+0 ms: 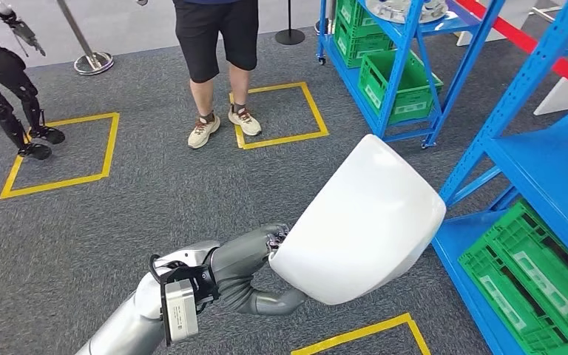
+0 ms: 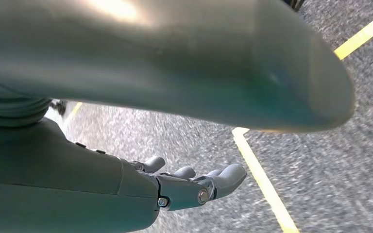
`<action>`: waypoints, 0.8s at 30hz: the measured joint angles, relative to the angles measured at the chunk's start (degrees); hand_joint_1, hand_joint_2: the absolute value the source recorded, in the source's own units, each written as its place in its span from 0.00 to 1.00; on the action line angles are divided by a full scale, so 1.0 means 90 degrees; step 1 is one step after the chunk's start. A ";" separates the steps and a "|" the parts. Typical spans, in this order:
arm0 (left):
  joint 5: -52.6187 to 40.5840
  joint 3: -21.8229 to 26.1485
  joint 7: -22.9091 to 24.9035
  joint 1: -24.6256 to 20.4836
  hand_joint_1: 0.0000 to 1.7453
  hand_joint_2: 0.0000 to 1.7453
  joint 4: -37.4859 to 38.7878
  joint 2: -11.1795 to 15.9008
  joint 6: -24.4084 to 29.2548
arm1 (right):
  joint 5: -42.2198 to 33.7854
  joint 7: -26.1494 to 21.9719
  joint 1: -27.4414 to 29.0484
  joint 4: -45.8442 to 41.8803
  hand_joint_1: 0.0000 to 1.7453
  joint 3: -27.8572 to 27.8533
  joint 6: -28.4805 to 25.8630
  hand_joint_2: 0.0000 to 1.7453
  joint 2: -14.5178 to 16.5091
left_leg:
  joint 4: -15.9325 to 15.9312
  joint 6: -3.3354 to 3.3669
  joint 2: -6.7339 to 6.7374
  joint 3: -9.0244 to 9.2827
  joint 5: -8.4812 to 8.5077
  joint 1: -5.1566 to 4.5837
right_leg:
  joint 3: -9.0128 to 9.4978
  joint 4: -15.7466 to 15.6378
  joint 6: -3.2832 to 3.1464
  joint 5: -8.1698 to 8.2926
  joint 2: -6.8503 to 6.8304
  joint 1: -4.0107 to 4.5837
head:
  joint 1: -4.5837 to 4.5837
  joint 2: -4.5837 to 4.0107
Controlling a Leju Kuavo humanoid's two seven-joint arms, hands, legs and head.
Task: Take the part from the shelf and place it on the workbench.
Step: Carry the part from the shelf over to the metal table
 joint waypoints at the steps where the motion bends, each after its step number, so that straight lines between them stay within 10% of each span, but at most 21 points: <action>1: 0.0000 -0.0001 -0.0001 -0.0006 1.00 1.00 0.0002 -0.0002 -0.0012 | 0.0010 -0.0004 -0.0002 0.0000 0.00 0.0004 0.0009 0.00 0.0000 | -0.0473 0.0036 0.0184 0.0265 0.0171 -0.0019 | 0.0016 0.0001 0.0009 -0.0009 -0.0078 0.0010 | -0.0001 0.0000; 4: 0.0002 -0.0002 0.0001 -0.0029 1.00 1.00 0.0001 -0.0016 -0.0030 | 0.0031 -0.0002 -0.0003 0.0000 0.00 0.0010 0.0038 0.00 -0.0001 | -0.1293 0.0159 0.0560 0.0687 0.0388 -0.0094 | 0.0065 0.0008 0.0093 -0.0043 -0.0282 0.0044 | 0.0007 0.0000; 7: 0.0017 -0.0004 0.0058 -0.0034 1.00 1.00 0.0001 -0.0022 -0.0082 | 0.0055 0.0049 -0.0031 0.0000 0.00 0.0049 0.0060 0.00 0.0000 | -0.1362 0.0268 0.0304 0.0700 0.0450 -0.0105 | 0.0112 0.0016 0.0210 -0.0086 -0.0389 0.0018 | 0.0012 0.0000; 11: 0.0040 -0.0013 0.0102 -0.0040 1.00 1.00 0.0046 -0.0065 -0.0137 | 0.0055 0.0090 -0.0023 0.0000 0.00 0.0101 0.0053 0.00 -0.0001 | -0.1438 0.0374 -0.0040 0.0712 0.0542 -0.0043 | -0.0358 0.1131 0.0322 -0.0698 0.0385 -0.0034 | 0.0056 0.0000; 13: 0.0041 -0.0021 0.0106 -0.0029 1.00 1.00 0.0086 -0.0072 -0.0167 | 0.0052 0.0094 0.0014 0.0000 0.00 0.0105 0.0047 0.00 -0.0004 | -0.1413 0.0376 -0.0247 0.0690 0.0548 -0.0040 | -0.0652 0.1646 0.0341 -0.0820 0.0482 -0.0039 | 0.0069 0.0000; 18: 0.0046 -0.0034 0.0103 -0.0038 1.00 1.00 0.0126 -0.0081 -0.0217 | 0.0056 0.0022 0.0013 0.0000 0.00 0.0110 0.0055 0.00 -0.0002 | -0.1290 0.0246 -0.0696 0.0628 0.0522 -0.0015 | -0.0063 0.0190 0.0345 -0.0014 0.0896 -0.0106 | 0.0085 0.0000; 21: 0.0050 -0.0044 0.0103 -0.0060 1.00 1.00 0.0155 -0.0089 -0.0256 | 0.0083 -0.0017 0.0008 0.0001 0.00 0.0129 0.0076 0.00 0.0001 | -0.1312 0.0096 -0.0901 0.0553 0.0571 0.0006 | -0.0018 0.0045 0.0222 0.0005 0.0882 -0.0080 | 0.0086 0.0000; 24: 0.0042 -0.0054 0.0105 -0.0133 1.00 1.00 0.0206 -0.0083 -0.0302 | 0.0102 -0.0063 -0.0011 0.0001 0.00 0.0153 0.0087 0.00 0.0002 | -0.1003 0.0014 -0.0576 0.0380 0.0371 -0.0005 | -0.0008 -0.0006 0.0077 0.0045 0.0645 -0.0079 | 0.0036 0.0000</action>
